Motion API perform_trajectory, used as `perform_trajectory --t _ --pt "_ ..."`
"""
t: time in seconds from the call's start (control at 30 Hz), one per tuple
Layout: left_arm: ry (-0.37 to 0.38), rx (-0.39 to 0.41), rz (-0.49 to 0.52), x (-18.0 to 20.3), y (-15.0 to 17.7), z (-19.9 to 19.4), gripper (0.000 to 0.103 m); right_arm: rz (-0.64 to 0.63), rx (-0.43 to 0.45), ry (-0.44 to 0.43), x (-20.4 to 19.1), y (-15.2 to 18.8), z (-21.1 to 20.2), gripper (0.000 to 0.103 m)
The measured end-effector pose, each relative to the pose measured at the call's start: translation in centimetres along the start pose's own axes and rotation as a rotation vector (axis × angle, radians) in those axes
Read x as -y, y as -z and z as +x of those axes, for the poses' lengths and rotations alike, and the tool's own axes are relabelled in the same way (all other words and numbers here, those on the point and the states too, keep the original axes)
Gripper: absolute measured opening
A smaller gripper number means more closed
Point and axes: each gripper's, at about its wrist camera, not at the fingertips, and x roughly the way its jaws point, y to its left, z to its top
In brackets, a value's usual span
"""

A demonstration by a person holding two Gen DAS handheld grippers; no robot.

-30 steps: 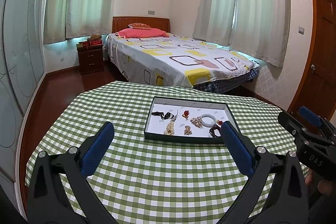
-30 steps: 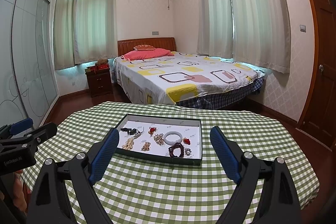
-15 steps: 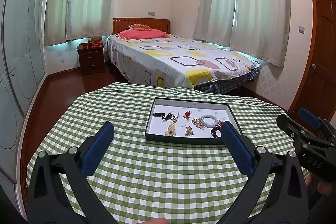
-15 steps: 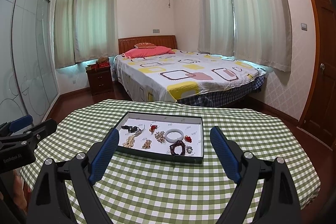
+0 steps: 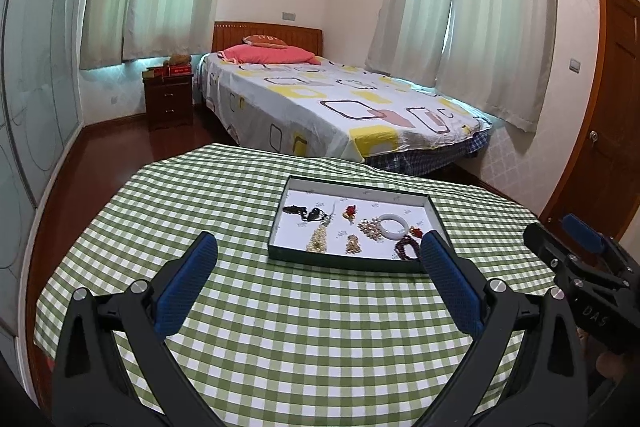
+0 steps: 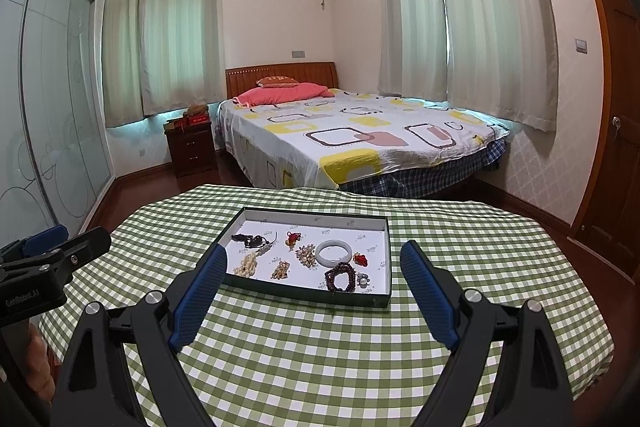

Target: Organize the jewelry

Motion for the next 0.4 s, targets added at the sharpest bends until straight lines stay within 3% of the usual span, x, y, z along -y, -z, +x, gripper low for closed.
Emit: perform_trajectory --t 0.4 --pt "-0.039 -0.06 -0.004 -1.5 0.7 4.3 0.099 0.02 -0.022 0.034 1.7 1.1 2.9 0.086"
